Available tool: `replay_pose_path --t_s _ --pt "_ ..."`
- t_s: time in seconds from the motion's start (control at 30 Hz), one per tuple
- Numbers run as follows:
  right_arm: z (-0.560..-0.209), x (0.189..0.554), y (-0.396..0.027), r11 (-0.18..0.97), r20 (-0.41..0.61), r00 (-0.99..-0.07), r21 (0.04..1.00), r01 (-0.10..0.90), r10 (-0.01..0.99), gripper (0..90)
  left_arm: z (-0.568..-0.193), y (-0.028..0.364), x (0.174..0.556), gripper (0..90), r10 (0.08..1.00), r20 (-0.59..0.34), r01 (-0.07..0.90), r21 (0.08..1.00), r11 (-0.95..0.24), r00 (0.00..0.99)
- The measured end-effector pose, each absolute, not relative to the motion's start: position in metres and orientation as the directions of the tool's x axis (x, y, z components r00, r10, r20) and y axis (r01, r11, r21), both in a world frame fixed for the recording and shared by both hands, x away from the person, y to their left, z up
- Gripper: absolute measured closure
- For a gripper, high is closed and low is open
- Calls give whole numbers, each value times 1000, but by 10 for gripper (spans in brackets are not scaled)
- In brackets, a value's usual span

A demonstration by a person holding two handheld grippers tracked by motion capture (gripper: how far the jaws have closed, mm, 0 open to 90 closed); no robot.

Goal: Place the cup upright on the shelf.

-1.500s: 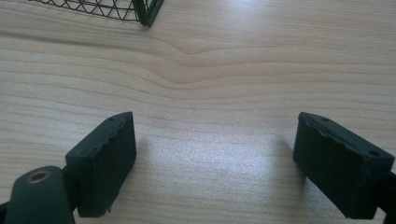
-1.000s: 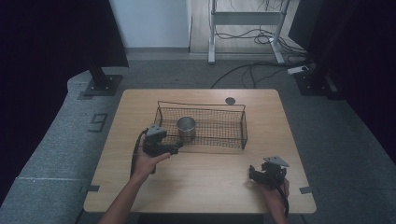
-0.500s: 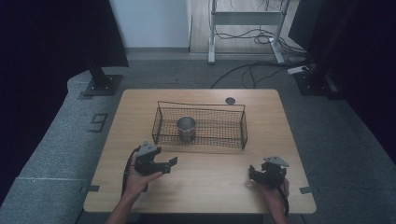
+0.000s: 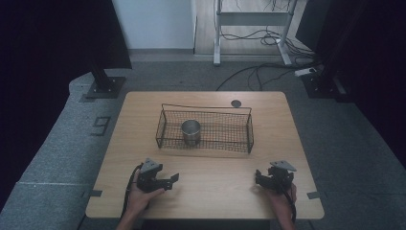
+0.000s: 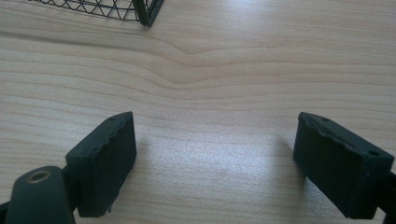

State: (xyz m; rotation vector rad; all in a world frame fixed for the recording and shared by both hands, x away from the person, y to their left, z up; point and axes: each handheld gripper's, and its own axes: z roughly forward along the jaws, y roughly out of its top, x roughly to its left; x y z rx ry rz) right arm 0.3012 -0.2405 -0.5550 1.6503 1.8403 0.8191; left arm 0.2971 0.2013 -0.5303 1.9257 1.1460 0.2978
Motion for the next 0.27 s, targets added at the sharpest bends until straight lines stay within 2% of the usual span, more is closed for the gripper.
replay_pose_path --t_s 0.27 --pt "-555 301 -240 70 8 -113 738 671 994 132 -532 203 295 161 814 -225 612 768 -190 535"
